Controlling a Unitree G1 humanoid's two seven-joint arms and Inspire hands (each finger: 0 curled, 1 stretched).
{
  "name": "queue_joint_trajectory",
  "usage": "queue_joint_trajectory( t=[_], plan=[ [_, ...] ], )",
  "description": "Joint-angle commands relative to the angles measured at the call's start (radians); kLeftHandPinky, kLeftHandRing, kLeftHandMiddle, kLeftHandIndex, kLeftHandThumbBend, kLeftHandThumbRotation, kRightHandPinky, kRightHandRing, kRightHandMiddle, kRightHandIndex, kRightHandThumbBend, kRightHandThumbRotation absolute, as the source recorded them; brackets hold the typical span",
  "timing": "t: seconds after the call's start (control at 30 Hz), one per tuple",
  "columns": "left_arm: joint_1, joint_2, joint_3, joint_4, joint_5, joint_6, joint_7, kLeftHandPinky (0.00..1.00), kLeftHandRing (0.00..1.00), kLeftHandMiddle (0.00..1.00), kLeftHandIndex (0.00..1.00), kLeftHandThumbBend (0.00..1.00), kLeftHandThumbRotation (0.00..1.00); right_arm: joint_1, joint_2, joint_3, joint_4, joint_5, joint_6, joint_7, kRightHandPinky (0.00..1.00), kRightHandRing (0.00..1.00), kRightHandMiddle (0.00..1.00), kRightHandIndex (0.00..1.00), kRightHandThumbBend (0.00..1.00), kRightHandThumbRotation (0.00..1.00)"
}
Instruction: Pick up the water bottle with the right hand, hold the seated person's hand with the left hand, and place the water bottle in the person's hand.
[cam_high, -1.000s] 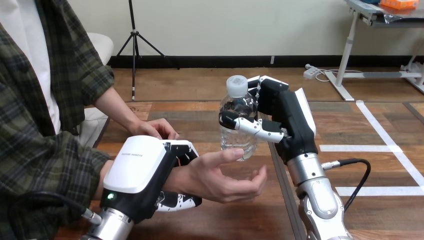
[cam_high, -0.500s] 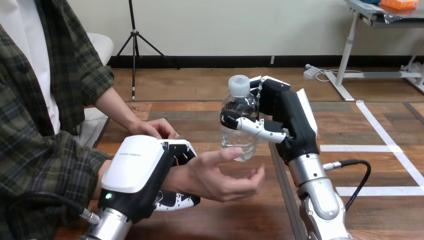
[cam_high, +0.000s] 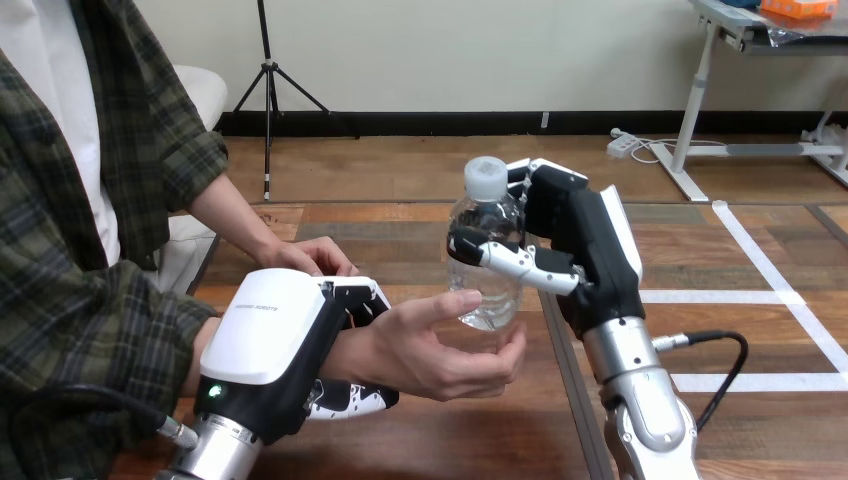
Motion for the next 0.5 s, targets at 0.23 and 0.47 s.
queue_joint_trajectory(
  t=[0.23,0.47],
  plan=[
    [-0.027,-0.014,0.014,-0.010,-0.005,-0.017,0.013,0.43,0.46,0.48,0.47,0.90,0.00,0.001,-0.015,-0.015,-0.112,0.020,-0.028,-0.003,0.33,0.38,0.45,0.48,0.60,0.00],
    [-0.027,-0.012,0.016,-0.010,-0.004,-0.018,0.011,0.43,0.46,0.48,0.47,0.90,0.00,0.028,-0.015,-0.017,-0.142,0.040,-0.029,0.013,0.34,0.39,0.44,0.48,0.61,0.00]
  ],
)
